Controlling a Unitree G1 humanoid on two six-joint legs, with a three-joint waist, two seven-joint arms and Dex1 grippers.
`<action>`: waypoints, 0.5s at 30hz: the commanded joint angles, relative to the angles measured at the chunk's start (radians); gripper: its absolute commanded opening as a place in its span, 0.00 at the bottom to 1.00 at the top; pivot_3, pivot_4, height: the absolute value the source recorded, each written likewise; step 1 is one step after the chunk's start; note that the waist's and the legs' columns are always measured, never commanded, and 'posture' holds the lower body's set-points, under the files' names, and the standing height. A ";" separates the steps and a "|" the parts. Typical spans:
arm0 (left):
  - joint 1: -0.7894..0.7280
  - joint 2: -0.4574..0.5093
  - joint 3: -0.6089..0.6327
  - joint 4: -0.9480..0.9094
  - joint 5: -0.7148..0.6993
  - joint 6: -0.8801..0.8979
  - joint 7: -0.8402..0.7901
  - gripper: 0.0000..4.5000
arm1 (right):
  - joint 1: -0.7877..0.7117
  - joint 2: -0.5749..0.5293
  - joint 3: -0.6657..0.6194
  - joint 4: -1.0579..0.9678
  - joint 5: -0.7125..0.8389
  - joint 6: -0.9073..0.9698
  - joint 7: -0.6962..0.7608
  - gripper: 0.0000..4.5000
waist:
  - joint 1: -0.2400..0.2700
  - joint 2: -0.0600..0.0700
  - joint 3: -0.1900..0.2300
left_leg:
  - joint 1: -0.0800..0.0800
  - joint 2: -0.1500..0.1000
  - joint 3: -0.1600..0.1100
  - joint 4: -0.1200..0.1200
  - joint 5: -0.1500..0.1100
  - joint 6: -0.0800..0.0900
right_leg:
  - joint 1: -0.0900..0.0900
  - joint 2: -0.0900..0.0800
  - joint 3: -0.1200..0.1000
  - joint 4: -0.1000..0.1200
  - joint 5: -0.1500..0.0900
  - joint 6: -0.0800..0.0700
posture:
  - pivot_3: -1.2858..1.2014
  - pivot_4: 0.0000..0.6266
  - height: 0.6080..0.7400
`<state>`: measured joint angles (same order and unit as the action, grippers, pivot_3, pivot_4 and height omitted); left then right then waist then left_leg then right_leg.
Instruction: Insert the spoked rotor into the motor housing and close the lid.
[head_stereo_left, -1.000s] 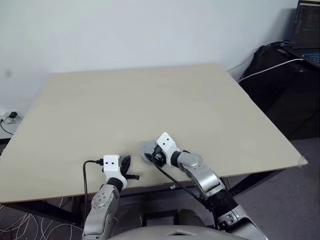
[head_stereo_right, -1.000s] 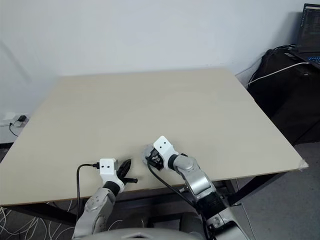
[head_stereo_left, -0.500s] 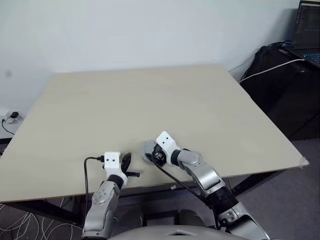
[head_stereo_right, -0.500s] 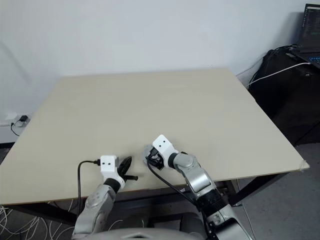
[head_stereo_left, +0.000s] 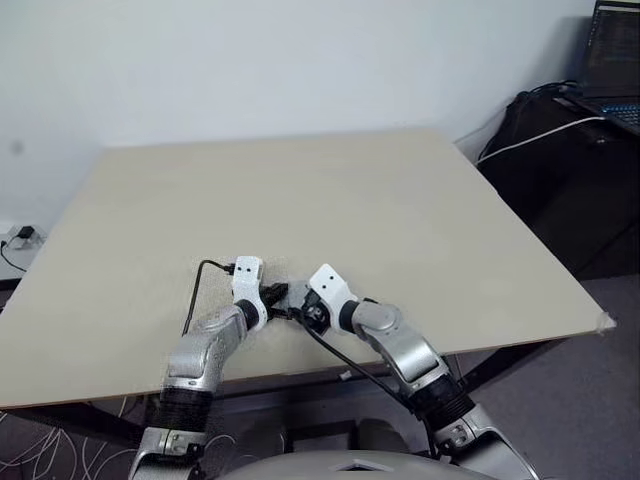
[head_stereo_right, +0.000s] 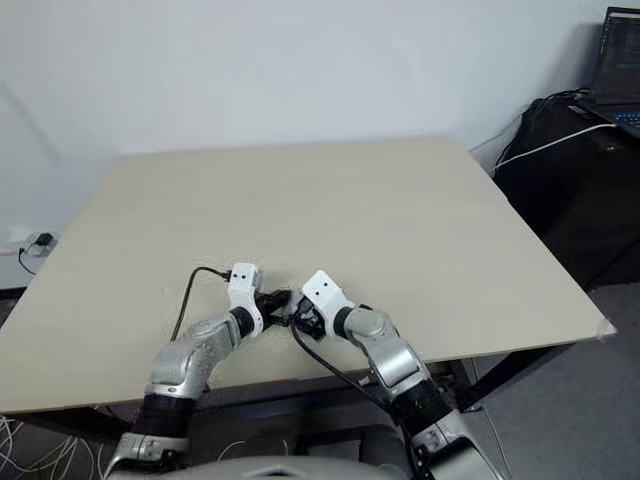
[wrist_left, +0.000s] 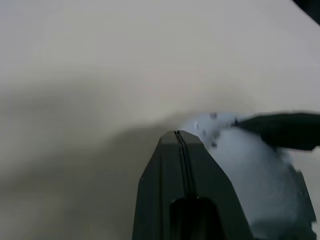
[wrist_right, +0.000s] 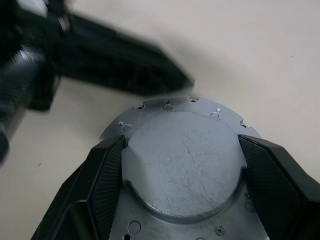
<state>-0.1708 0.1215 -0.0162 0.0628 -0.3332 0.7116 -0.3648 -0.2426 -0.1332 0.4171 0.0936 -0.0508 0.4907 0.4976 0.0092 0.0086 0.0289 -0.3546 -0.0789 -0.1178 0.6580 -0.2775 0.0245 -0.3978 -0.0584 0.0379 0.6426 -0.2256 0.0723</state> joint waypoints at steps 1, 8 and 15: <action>-0.045 0.012 0.016 0.012 -0.031 0.061 -0.021 0.00 | 0.006 -0.008 -0.003 -0.017 -0.008 0.016 -0.006 0.72 | 0.000 0.000 0.000 | 0.000 0.000 0.000 0.000 0.000 0.000 | 0.000 0.000 0.000 0.000 0.000 -0.001 | 0.52 0.00 1.00; -0.062 0.044 0.004 0.020 -0.035 0.132 -0.054 0.00 | 0.006 -0.008 -0.004 -0.020 -0.008 0.017 -0.010 0.72 | 0.000 0.000 0.000 | 0.001 0.000 0.000 -0.001 0.000 0.000 | 0.000 0.000 0.001 0.000 0.001 -0.001 | 0.52 0.00 1.00; -0.054 0.095 -0.027 -0.043 -0.064 0.206 -0.129 0.00 | 0.004 -0.006 -0.001 -0.020 -0.008 0.016 -0.009 0.72 | 0.001 0.000 0.000 | 0.002 0.000 0.000 -0.001 0.000 -0.001 | 0.001 0.000 0.002 0.000 0.000 -0.001 | 0.52 0.00 1.00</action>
<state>-0.2238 0.2044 -0.0190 0.0543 -0.3771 0.8836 -0.4679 -0.2406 -0.1327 0.4171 0.0903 -0.0507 0.4920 0.4939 0.0099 0.0084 0.0285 -0.3530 -0.0793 -0.1177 0.6566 -0.2775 0.0238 -0.3968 -0.0586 0.0395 0.6425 -0.2252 0.0709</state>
